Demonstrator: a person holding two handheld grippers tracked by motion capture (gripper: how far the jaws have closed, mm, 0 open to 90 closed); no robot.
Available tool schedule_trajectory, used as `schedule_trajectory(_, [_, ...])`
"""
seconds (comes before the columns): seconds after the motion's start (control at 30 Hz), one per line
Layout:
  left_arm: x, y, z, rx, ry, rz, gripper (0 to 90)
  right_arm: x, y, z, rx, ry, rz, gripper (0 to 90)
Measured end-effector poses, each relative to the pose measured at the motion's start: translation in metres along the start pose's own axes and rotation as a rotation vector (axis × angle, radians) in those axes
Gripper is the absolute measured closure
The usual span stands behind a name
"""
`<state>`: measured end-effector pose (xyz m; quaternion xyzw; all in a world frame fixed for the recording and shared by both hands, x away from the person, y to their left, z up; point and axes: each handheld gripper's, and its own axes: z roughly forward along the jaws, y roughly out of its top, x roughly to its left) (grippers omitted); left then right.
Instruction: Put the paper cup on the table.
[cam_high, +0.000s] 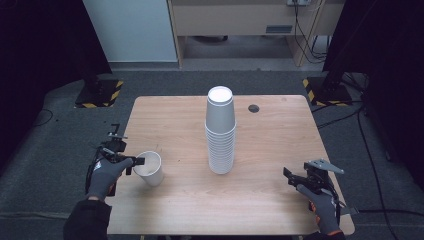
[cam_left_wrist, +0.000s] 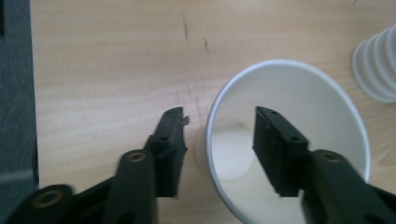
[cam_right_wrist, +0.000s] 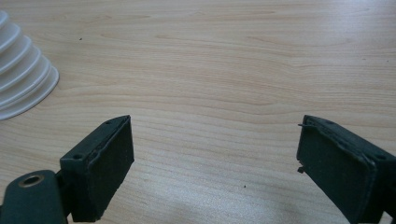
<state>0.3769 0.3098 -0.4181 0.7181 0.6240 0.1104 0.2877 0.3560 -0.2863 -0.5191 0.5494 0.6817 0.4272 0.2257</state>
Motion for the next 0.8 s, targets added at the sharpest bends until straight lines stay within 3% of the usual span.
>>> schedule_trajectory(0.07, [0.001,-0.006,-0.004,-0.075,-0.007,0.003,45.0,0.000,0.000,0.000,0.000,-0.001,0.002,11.3])
schedule_trajectory(0.23, [0.004,-0.024,-0.010,-0.263,-0.070,-0.007,38.5,0.000,0.000,0.000,-0.001,-0.003,0.005,11.2])
schedule_trajectory(0.33, [0.006,-0.037,-0.012,-0.410,-0.101,-0.019,36.2,0.000,0.000,0.000,0.003,-0.003,-0.002,11.2])
schedule_trajectory(0.5, [0.009,-0.058,-0.011,-0.569,-0.109,-0.043,33.4,0.000,0.000,0.000,-0.001,-0.003,0.000,11.2])
schedule_trajectory(0.63, [0.015,-0.071,-0.009,-0.652,-0.056,-0.040,31.6,0.000,0.000,0.000,-0.001,-0.004,0.001,11.1])
schedule_trajectory(0.8, [0.028,-0.085,-0.004,-0.674,0.017,-0.051,29.3,-0.001,0.000,0.000,-0.003,-0.007,0.005,10.9])
